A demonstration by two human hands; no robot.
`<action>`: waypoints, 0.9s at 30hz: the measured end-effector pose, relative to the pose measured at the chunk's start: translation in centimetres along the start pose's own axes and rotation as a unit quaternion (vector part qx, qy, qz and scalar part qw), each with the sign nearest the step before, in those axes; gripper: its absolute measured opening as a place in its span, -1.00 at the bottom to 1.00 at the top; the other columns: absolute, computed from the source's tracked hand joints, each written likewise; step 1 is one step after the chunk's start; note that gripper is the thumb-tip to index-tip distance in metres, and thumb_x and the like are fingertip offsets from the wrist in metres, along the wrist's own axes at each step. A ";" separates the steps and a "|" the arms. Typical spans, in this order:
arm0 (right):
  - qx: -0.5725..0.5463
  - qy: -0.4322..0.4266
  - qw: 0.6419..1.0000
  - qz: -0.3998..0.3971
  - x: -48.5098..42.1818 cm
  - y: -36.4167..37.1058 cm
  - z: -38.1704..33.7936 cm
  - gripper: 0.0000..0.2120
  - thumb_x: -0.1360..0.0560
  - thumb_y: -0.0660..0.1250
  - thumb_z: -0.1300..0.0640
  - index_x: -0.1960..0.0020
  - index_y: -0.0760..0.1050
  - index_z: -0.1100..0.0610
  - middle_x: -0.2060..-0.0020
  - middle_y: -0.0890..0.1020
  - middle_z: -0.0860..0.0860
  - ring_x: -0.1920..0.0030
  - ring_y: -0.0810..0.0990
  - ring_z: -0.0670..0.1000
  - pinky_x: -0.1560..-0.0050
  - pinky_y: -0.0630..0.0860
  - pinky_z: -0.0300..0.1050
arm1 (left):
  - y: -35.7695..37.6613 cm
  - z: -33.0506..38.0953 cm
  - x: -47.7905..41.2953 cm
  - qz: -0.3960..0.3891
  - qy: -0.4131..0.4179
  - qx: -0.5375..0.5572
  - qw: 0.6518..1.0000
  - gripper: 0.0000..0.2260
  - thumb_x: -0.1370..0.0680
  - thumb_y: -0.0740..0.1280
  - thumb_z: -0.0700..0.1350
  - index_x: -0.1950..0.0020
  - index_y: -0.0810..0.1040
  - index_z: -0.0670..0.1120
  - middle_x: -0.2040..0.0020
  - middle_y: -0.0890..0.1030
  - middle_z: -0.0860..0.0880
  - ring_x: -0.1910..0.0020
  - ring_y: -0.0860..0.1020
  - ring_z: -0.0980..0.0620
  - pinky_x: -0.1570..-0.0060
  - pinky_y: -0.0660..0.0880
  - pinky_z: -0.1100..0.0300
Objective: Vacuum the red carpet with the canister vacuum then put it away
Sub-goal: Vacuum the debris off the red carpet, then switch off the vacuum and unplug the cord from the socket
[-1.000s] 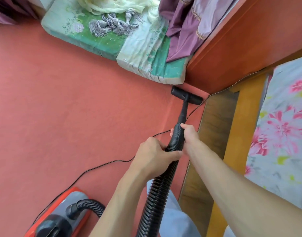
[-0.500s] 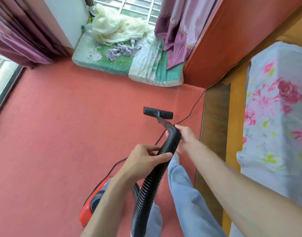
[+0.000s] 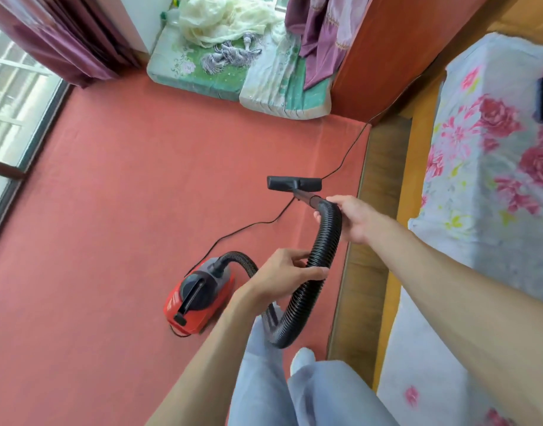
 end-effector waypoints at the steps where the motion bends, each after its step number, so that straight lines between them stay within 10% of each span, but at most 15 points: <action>1: 0.006 -0.003 1.000 0.008 0.0 -0.7 1.2 -0.76 -0.59 0.21 0.07 -0.11 0.47 0.22 0.21 0.60 0.11 0.27 0.57 0.01 0.20 0.52 -0.08 | 1.2 -1.2 0.0 0.006 -0.003 -0.002 1.000 -0.82 -0.48 0.45 -0.05 -0.06 0.68 -0.03 0.20 0.65 0.00 0.23 0.58 0.06 0.18 0.47 0.18; 16: -0.102 -0.020 0.991 0.088 -6.4 -11.6 24.0 -0.79 -0.62 0.23 0.09 -0.12 0.49 0.23 0.17 0.68 0.16 0.25 0.62 0.05 0.07 0.52 -0.04 | 14.4 -23.6 -2.4 0.098 -0.002 -0.207 0.973 -0.88 -0.44 0.34 -0.14 0.10 0.46 0.05 0.32 0.46 0.05 0.35 0.37 0.09 0.35 0.29 0.28; 22: 0.059 0.018 0.989 0.137 -12.4 -12.8 33.9 -0.84 -0.58 0.19 0.07 0.01 0.50 0.11 0.14 0.69 0.14 0.16 0.63 0.08 0.14 0.53 -0.07 | 14.3 -36.2 -4.3 0.048 -0.060 -0.279 0.957 -0.86 -0.41 0.28 -0.18 0.12 0.39 0.03 0.29 0.41 0.10 0.34 0.38 0.08 0.33 0.29 0.21; 27: 0.145 -0.003 0.975 0.166 -18.7 -11.6 41.7 -0.84 -0.54 0.27 0.07 -0.01 0.49 0.16 0.06 0.67 0.16 0.09 0.65 0.14 0.13 0.58 -0.01 | 13.7 -46.7 -5.8 0.056 -0.072 -0.353 0.931 -0.53 -0.48 0.28 -0.20 -0.38 0.35 0.03 -0.09 0.50 0.00 0.02 0.54 -0.12 0.04 0.50 0.00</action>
Point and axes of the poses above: each hand's wrist, its own x-axis away from the middle knuckle, its own y-axis out of the palm, z = x × y, the point moved 4 cm from there along -x, towards the middle knuckle
